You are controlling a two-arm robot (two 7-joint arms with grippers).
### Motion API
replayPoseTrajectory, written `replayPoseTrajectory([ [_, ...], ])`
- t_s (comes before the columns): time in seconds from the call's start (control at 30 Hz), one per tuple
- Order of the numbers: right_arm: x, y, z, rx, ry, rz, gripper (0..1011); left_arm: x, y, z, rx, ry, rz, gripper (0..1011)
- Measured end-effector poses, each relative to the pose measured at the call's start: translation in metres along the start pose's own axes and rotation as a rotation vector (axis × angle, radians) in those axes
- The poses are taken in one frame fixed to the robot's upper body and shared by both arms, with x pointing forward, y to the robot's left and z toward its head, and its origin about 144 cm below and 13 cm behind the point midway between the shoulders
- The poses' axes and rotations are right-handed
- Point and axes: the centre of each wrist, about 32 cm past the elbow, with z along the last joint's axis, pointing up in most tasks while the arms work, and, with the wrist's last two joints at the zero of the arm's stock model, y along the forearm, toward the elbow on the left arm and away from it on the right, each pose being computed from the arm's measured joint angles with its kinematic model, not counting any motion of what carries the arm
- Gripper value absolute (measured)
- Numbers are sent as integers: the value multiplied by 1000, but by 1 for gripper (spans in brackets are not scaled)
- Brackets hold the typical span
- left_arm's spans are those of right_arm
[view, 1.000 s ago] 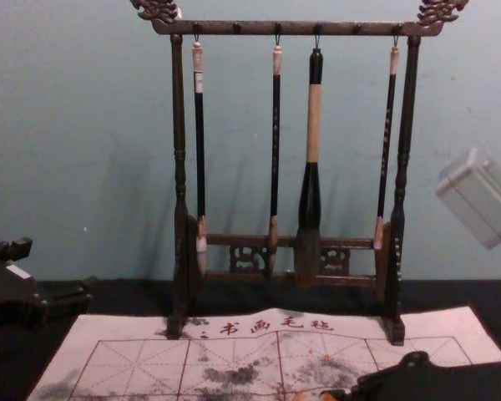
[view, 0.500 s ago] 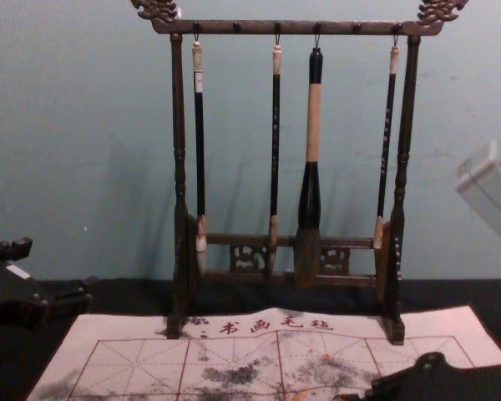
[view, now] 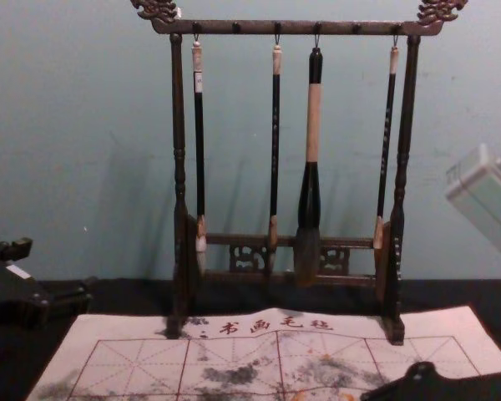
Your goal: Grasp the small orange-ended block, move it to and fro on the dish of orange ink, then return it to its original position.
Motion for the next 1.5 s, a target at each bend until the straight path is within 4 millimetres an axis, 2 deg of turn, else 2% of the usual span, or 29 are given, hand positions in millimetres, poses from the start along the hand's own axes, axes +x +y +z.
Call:
replayPoseTrajectory([
  [1.1,5,23,16,-23,-54,27,91,0,0,0,0,0,0,1001],
  [1.5,12,24,15,-44,-47,-10,92,0,0,0,0,0,0,1001],
])
